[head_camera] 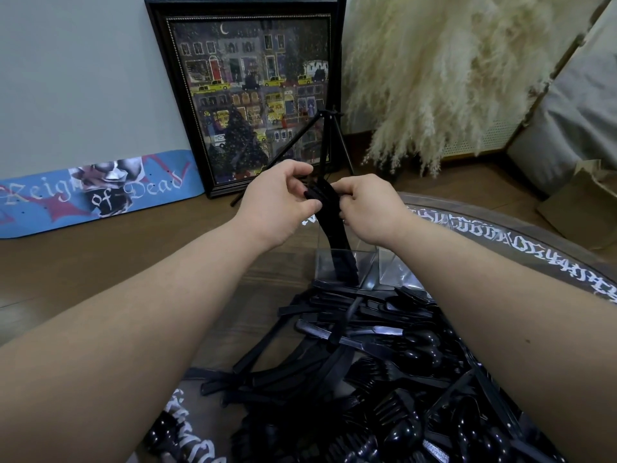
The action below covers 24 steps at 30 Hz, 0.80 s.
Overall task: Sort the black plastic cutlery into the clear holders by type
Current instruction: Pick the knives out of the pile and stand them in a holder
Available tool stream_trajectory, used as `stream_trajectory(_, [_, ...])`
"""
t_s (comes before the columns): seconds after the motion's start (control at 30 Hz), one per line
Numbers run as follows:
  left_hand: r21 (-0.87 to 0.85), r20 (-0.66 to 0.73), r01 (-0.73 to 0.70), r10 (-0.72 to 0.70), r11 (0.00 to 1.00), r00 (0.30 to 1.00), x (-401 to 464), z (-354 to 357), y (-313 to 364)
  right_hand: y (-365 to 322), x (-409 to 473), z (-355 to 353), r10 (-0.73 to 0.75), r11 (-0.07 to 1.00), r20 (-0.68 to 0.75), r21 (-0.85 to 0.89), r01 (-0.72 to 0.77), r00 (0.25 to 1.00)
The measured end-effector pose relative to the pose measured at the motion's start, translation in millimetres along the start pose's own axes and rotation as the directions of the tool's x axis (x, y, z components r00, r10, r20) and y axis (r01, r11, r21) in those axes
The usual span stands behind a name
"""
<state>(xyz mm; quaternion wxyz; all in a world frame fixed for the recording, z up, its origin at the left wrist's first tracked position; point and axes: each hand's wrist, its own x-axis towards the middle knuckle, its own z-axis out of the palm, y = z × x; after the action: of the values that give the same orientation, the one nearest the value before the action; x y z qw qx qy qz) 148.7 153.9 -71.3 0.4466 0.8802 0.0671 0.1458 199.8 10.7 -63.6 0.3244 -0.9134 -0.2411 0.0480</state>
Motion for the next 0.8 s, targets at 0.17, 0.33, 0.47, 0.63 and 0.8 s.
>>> stream_trajectory(0.17, [0.005,-0.056,0.069,-0.068,0.998,0.996,-16,-1,-1,4,-14,-8,-0.012,1.0,-0.095,-0.016,0.011,0.995])
stream_trajectory(0.33, [0.032,-0.088,0.11,-0.107,0.993,0.99,-57,2,1,7,-60,-22,-0.062,0.998,-0.133,-0.023,0.06,0.989])
stream_trajectory(0.47, [0.064,0.004,0.114,-0.115,0.991,0.993,-101,16,8,16,-110,-26,-0.029,0.999,-0.111,0.015,0.031,0.993])
stream_trajectory(0.63, [0.155,0.198,0.061,-0.092,0.986,0.976,-154,39,24,40,-180,-30,0.05,0.999,-0.036,0.013,-0.05,0.998])
stream_trajectory(0.8, [0.277,0.276,-0.037,-0.043,0.96,0.96,-191,62,43,83,-231,-43,0.181,0.983,-0.13,-0.006,-0.183,0.975])
